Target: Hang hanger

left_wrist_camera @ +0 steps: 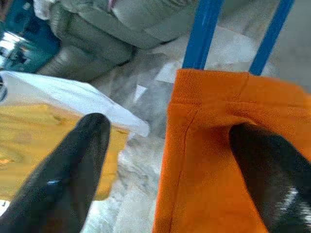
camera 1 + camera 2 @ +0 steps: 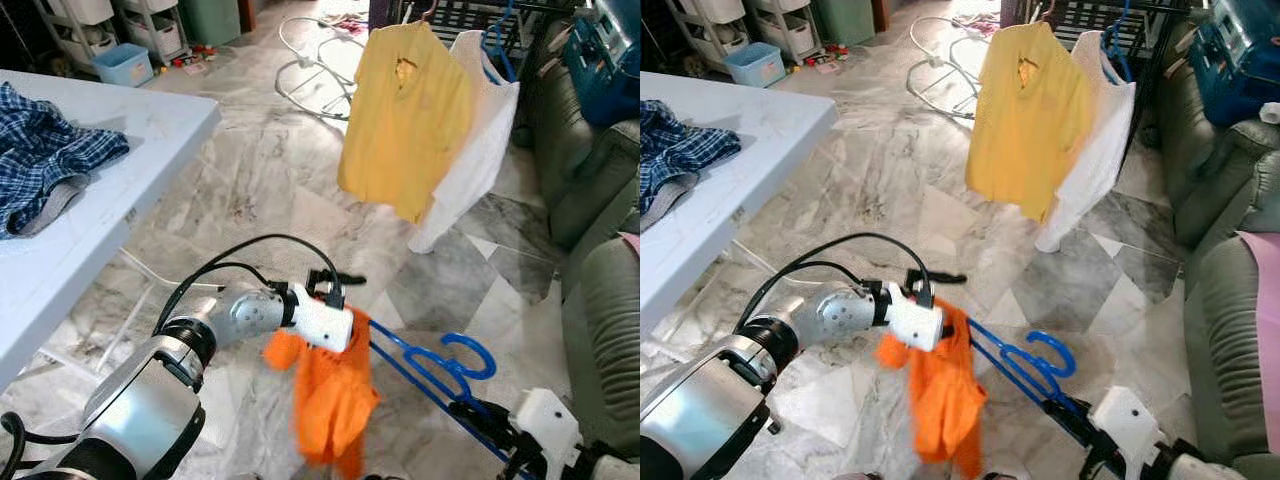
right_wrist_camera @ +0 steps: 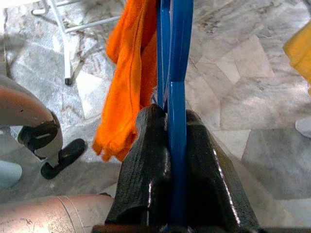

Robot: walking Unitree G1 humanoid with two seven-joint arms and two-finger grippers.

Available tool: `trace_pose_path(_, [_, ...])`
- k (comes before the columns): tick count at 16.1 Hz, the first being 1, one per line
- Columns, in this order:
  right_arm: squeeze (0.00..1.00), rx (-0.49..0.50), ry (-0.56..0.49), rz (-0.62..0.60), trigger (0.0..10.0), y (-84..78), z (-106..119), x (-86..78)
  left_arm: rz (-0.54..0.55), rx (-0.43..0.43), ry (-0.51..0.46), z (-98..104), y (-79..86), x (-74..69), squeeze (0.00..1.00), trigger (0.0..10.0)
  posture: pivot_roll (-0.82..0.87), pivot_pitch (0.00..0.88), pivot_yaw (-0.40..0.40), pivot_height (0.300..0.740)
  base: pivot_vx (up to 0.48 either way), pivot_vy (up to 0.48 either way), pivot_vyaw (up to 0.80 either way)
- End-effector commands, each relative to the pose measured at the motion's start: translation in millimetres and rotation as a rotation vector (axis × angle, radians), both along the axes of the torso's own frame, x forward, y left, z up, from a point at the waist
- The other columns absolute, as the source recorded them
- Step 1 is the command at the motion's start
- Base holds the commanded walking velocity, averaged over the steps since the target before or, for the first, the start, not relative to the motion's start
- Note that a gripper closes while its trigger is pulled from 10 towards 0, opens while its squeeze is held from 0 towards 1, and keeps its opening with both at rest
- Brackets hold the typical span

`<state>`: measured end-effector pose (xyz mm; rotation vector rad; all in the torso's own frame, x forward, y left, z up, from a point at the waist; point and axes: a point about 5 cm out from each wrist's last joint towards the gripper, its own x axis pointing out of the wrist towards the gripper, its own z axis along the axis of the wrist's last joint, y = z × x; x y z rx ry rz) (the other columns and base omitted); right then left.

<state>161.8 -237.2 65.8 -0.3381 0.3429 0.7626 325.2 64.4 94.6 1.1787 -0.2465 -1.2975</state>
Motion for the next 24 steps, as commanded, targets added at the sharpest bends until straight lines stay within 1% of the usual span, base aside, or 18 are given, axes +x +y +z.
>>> trace_pose_path(1, [0.00,0.003,-0.041,0.051,10.0,6.7,9.7,4.2,-0.016,0.053,0.003,-1.3,1.6,0.5,0.00,0.0,-0.02,0.107,0.013,0.740,0.000,0.000,0.00])
trace_pose_path(3, [0.00,-0.012,-0.046,0.079,10.0,9.6,11.6,5.4,-0.002,0.069,0.018,-2.4,0.4,1.7,0.00,0.0,-0.02,0.108,0.013,0.740,0.000,0.000,0.00])
trace_pose_path(4, [0.00,-0.036,-0.038,0.100,10.0,10.0,10.1,4.0,-0.007,0.071,0.043,-3.0,-0.5,0.8,0.00,0.0,-0.03,0.108,0.013,0.740,0.000,0.000,0.00])
trace_pose_path(5, [0.00,-0.056,-0.037,0.112,10.0,10.0,9.5,2.7,-0.012,0.083,0.047,-3.7,-0.9,0.5,0.00,0.0,-0.03,0.106,0.014,0.740,0.000,0.000,0.00])
trace_pose_path(9, [0.00,-0.079,-0.032,0.109,10.0,7.3,7.7,0.1,-0.015,0.121,0.078,-5.9,-0.6,0.2,0.00,0.0,-0.03,0.107,0.018,0.740,0.000,0.000,0.00])
trace_pose_path(11, [0.00,-0.080,-0.033,0.105,10.0,8.1,6.3,-0.5,-0.015,0.150,0.097,-7.7,1.5,0.2,0.00,0.0,-0.03,0.107,0.020,0.740,0.000,0.000,0.00])
trace_pose_path(13, [0.00,-0.077,-0.037,0.099,10.0,10.4,5.1,-0.3,-0.007,0.220,0.138,-13.0,8.5,-0.2,0.00,0.0,-0.03,0.108,0.023,0.740,0.000,0.000,0.00])
trace_pose_path(15, [0.00,-0.075,-0.040,0.098,10.0,11.5,5.2,0.1,0.006,0.209,0.145,-10.8,7.9,1.5,0.00,0.0,-0.03,0.108,0.022,0.740,0.000,0.000,0.00])
trace_pose_path(21, [0.00,-0.102,-0.034,0.101,10.0,8.5,1.6,-1.1,-0.005,0.171,0.151,0.1,-0.7,5.6,0.00,0.0,-0.03,0.109,0.015,0.740,0.000,0.000,0.00])
trace_pose_path(24, [0.00,-0.107,-0.039,0.099,10.0,8.3,1.2,0.2,-0.016,0.190,0.166,-0.3,-0.6,5.0,0.00,0.0,-0.03,0.113,0.021,0.740,0.000,0.000,0.00])
